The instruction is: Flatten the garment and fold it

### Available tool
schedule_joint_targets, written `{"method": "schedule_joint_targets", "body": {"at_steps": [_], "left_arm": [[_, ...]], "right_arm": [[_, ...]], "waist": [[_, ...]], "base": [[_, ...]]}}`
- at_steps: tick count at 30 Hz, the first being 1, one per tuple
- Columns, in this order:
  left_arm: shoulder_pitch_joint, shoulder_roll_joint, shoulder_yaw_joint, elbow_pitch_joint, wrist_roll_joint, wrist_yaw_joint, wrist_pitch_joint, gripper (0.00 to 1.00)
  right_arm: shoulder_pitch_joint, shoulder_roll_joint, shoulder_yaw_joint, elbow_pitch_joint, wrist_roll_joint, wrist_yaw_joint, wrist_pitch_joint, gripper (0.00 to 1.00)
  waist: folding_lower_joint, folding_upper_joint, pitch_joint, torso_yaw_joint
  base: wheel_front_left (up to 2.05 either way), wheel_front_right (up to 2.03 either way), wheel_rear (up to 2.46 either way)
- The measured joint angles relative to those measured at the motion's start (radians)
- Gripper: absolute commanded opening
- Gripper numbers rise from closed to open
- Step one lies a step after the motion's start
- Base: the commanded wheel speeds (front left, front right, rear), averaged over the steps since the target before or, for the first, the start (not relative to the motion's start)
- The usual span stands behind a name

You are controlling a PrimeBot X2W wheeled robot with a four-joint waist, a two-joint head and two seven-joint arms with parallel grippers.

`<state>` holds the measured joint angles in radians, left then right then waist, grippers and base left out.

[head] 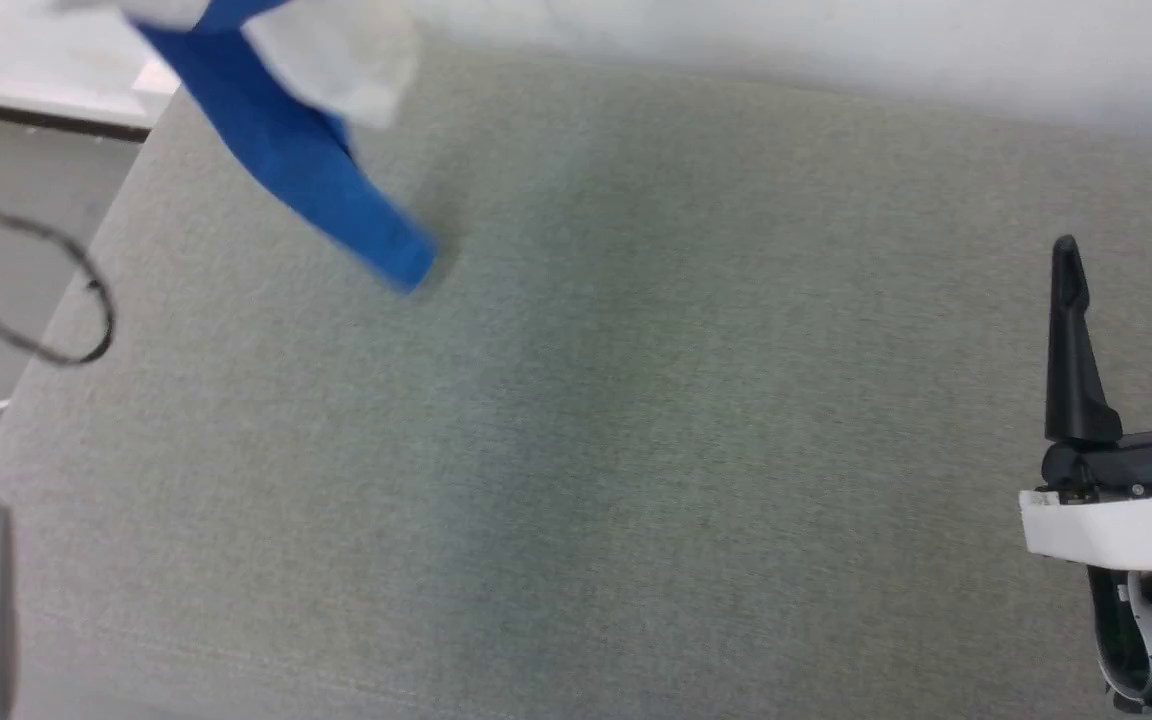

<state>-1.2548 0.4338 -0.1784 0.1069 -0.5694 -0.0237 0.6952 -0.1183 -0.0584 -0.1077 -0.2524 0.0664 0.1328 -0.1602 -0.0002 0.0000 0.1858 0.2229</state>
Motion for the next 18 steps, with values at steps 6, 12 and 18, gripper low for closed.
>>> {"method": "schedule_joint_targets", "body": {"at_steps": [6, 12, 18], "left_arm": [[-0.138, -0.132, -0.046, 0.015, -0.041, 0.003, -0.006, 0.0], [-0.219, -0.265, -0.113, 0.06, -0.082, -0.014, -0.019, 0.0], [-0.21, -0.333, -0.228, 0.075, -0.1, -0.064, -0.028, 0.0]], "right_arm": [[0.001, 0.003, -0.016, 0.018, 0.0, 0.0, -0.012, 1.0], [0.0, 0.005, -0.025, 0.04, 0.018, 0.0, -0.028, 1.0], [-0.001, 0.005, -0.049, 0.046, 0.022, 0.0, -0.037, 1.0]], "waist": [[0.0002, 0.0, -0.019, -0.048], [0.0002, 0.0, -0.025, -0.1], [0.0002, 0.0, -0.026, -0.157]], "base": [[0.0, 0.0, 0.0], [0.0, 0.0, 0.0], [0.0, 0.0, 0.0]]}}
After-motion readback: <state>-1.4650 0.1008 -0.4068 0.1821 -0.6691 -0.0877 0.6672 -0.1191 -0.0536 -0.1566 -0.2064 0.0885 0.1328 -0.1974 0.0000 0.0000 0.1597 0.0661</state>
